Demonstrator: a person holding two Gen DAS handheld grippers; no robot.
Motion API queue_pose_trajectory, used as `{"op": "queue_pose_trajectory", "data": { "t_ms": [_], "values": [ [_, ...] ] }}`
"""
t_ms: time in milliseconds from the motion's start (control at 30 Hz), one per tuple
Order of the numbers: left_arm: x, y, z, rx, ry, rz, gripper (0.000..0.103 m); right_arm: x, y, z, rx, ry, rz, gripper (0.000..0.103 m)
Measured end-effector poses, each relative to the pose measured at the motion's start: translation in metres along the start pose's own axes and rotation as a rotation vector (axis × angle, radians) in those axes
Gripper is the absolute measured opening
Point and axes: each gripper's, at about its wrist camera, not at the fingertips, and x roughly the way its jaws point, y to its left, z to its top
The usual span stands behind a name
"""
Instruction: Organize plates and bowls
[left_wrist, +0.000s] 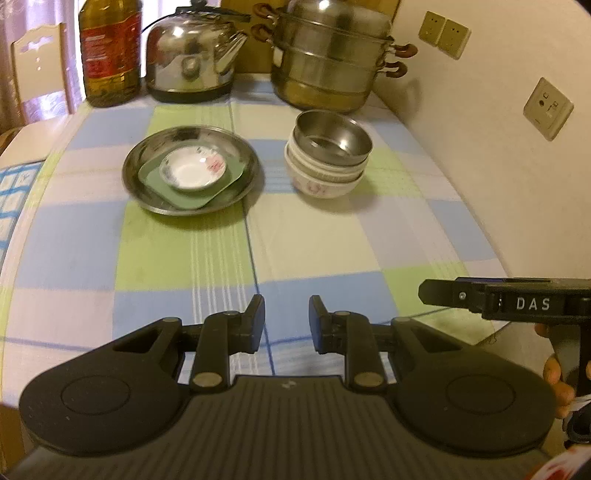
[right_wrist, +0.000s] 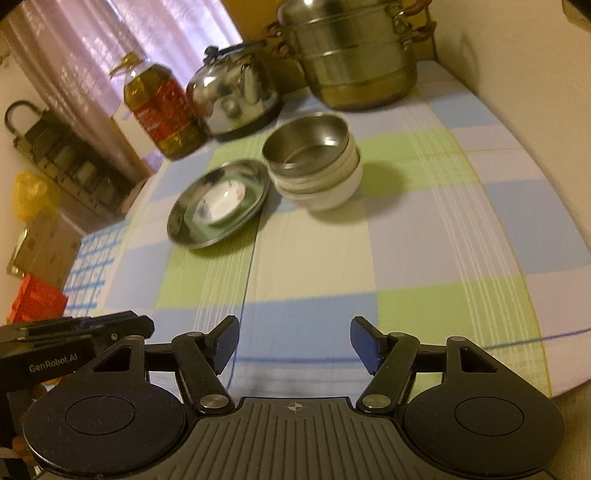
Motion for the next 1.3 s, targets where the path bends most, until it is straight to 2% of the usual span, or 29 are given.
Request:
{"op": "queue_pose_trajectory", "data": {
  "t_ms": [167,467,833,1300],
  "values": [
    [-0.003,0.0,-0.016,-0.013,0.021,0.036,0.022,0.002,0.003,-0.017,-0.022,0.039,-0.008,0.067],
    [-0.006,0.003,-0.032,-0.021,0.057,0.052,0.022,0.007,0.008,-0.034,-0.047,0.092,-0.031,0.067],
    [-0.007,0.018,-0.032,-0.027,0.066,0.058,0.022,0.017,0.022,-0.035,-0.052,0.113,-0.043,0.067],
    [-0.007,0.044,-0.027,-0.013,0.074,0.029,0.022,0.029,0.045,-0.036,-0.02,0.115,-0.063,0.067]
  ]
}}
